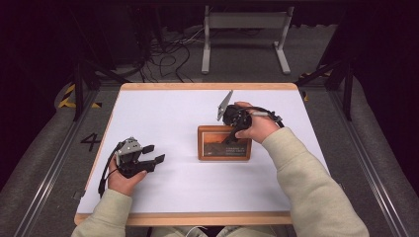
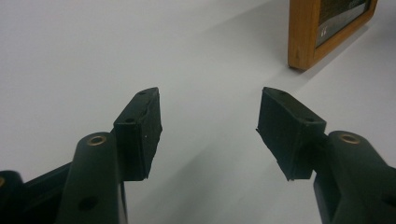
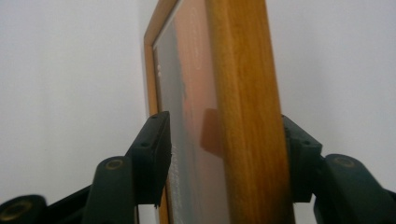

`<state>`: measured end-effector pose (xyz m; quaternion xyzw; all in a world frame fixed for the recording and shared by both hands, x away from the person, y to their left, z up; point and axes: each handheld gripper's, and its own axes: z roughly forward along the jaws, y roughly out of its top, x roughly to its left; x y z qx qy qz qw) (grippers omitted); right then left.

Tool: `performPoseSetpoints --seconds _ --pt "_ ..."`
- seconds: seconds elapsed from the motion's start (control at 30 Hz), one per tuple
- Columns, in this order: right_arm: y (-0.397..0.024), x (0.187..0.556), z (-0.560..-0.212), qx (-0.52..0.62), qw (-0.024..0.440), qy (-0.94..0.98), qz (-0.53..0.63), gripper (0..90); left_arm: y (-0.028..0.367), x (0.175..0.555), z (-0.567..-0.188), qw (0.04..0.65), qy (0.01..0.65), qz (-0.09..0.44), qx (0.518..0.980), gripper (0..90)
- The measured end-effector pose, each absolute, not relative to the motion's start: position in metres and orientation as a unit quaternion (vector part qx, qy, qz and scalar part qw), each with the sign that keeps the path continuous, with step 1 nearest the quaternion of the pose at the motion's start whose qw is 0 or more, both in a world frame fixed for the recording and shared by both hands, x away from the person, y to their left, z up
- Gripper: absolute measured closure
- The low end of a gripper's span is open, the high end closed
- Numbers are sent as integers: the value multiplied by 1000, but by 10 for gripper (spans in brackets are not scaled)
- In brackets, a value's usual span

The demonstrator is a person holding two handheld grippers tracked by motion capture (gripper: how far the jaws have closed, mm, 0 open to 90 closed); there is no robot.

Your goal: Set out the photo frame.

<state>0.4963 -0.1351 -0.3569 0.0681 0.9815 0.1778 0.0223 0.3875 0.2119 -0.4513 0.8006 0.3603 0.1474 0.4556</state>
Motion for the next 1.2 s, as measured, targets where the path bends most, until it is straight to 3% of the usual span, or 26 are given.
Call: performPoseSetpoints --seconds 0.2,0.3,0.83,1.2 --pt "-141 501 -355 99 51 975 195 239 212 388 -451 455 360 147 801 402" --pt "-144 500 -355 116 55 970 205 189 212 388 -451 456 360 147 801 401" --pt "-181 478 -324 179 85 941 274 84 207 382 -446 458 356 145 802 371" --pt "-221 459 -316 231 93 914 322 66 210 376 -443 461 352 142 802 348"
